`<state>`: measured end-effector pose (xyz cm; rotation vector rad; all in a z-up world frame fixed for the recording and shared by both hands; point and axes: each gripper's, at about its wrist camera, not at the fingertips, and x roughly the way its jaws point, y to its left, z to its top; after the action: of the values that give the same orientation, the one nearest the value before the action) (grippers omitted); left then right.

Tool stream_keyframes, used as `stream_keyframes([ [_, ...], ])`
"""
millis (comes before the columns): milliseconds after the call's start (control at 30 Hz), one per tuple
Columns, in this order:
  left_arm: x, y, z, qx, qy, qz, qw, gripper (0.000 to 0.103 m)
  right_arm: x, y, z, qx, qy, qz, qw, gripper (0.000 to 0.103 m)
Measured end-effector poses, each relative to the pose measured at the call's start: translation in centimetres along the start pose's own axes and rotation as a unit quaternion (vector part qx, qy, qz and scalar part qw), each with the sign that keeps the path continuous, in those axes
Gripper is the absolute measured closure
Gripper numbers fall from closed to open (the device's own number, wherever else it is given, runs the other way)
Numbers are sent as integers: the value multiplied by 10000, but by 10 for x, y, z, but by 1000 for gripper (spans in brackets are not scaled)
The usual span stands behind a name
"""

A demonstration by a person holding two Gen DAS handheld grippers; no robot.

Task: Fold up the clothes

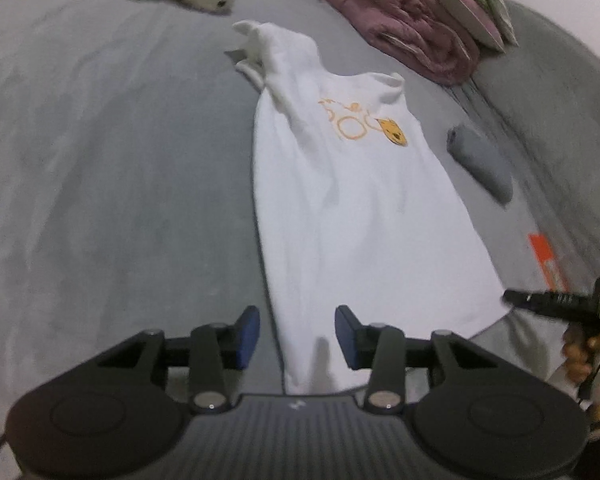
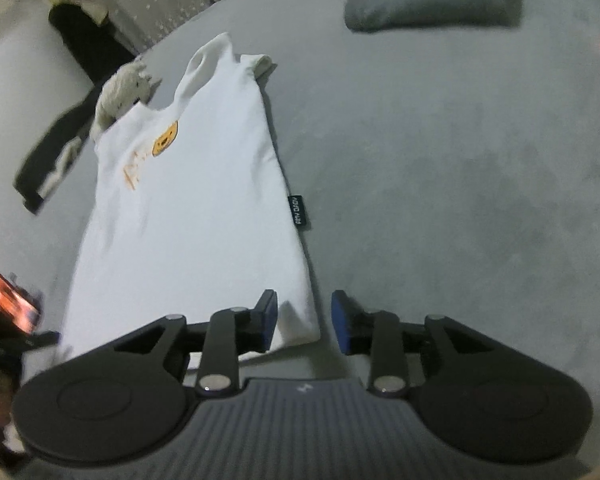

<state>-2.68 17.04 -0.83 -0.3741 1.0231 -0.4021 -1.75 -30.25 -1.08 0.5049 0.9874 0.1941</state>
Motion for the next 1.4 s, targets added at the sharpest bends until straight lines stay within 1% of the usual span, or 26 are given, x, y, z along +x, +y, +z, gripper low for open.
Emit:
stream_keyframes([
  [133,12,13,1,-394,58,-242,9989,64,1,-21,6,535,103,495,9973,69],
  [267,15,21,1,-664,39,-562,9962,64,7,-39,9,1012,200,1029,9893,69],
  [333,17,22,0,-717,45,-681,9951,64,10,-40,8,1060,219,1200,9869,69],
  [367,18,24,-1,-751,41,-727,9945,64,10,-39,8,1022,201,1247,9867,72],
  [400,18,25,-2,-795,28,-753,9940,67,10,-37,7,950,184,1238,9876,73],
  [433,17,27,-3,-840,21,-760,9936,77,10,-35,7,878,167,1229,9884,76],
  [467,17,28,-4,-875,24,-720,9936,83,9,-33,7,800,155,1208,9893,92],
  [500,16,28,-4,-879,30,-653,9940,96,8,-29,6,696,168,1135,9910,93],
  [600,7,22,-3,-823,-70,-570,9950,99,0,-18,7,487,79,974,9940,94],
  [700,-9,11,-2,-651,-258,-522,9962,99,-15,-14,8,481,-86,1003,9938,95],
  [800,-24,-2,1,-372,-368,-477,9975,99,-33,-11,11,453,-241,1076,9929,96],
  [867,-30,-11,2,-99,-376,-407,9984,99,-43,-9,12,384,-329,1093,9927,96],
  [967,-37,-21,3,281,-320,-300,9986,99,-49,-2,18,134,-357,975,9945,96],
  [1100,-40,-25,3,615,-163,-240,9977,99,-51,2,22,-114,-202,928,9954,96],
  [1200,-35,-21,1,819,64,-135,9965,99,-40,-3,22,-230,74,763,9968,96],
  [1400,-3,-11,-6,892,628,211,9938,99,-14,-15,17,-316,522,311,9977,97],
])
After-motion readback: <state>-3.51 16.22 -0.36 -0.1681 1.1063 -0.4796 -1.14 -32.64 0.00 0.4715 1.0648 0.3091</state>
